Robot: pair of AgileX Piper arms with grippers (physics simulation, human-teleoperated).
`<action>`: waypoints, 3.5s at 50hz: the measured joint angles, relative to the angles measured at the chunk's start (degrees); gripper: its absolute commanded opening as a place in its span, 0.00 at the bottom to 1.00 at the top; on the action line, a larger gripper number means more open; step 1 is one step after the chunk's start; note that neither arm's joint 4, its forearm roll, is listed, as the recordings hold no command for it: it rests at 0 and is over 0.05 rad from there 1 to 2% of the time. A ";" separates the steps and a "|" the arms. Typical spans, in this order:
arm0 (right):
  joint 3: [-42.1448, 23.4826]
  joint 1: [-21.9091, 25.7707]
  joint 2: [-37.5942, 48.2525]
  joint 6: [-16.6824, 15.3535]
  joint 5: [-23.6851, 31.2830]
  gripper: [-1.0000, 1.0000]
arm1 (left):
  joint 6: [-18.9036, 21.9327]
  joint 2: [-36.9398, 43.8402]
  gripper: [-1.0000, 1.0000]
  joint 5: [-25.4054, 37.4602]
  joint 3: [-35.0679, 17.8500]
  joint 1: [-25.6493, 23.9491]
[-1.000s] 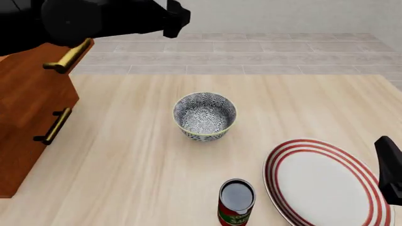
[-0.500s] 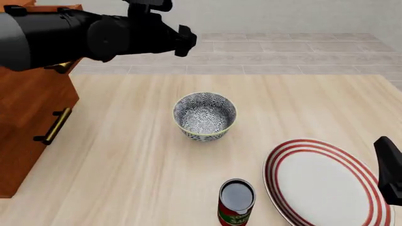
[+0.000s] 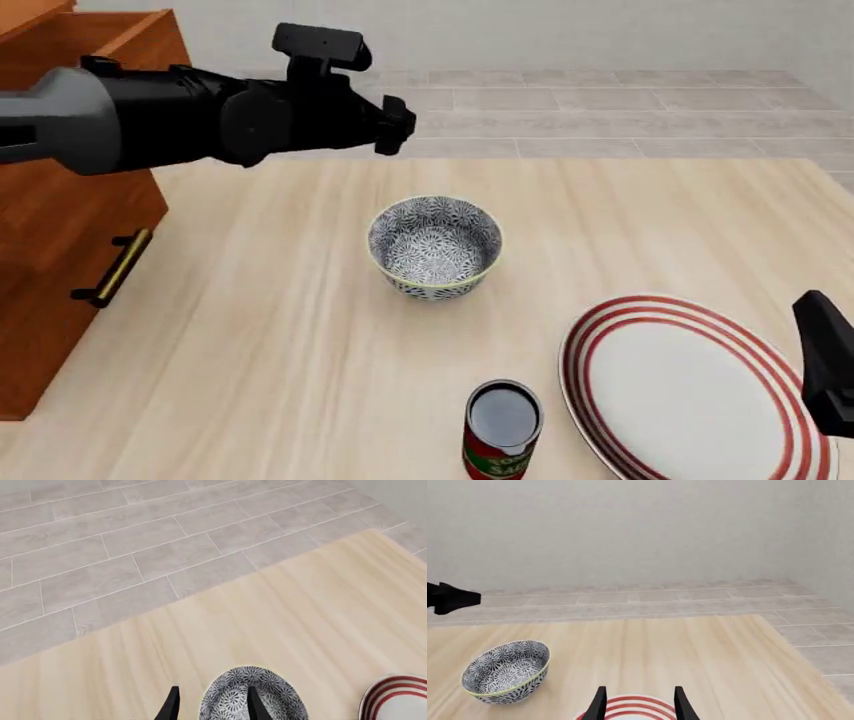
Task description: Put the bowl on top of the cabinet.
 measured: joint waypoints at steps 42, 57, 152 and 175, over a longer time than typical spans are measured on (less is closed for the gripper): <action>0.16 -0.15 0.29 0.09 -0.20 1.00 | -2.36 8.76 1.00 -3.56 -1.15 -0.51; 0.11 -0.12 0.41 0.05 -0.26 1.00 | -2.23 9.23 1.00 -4.62 0.22 -0.85; 0.43 -0.10 0.58 0.02 -0.69 1.00 | -5.62 14.34 1.00 -7.61 0.67 -0.53; 0.24 -0.04 0.71 -0.06 -0.54 1.00 | -6.11 15.22 1.00 -7.97 0.47 -0.41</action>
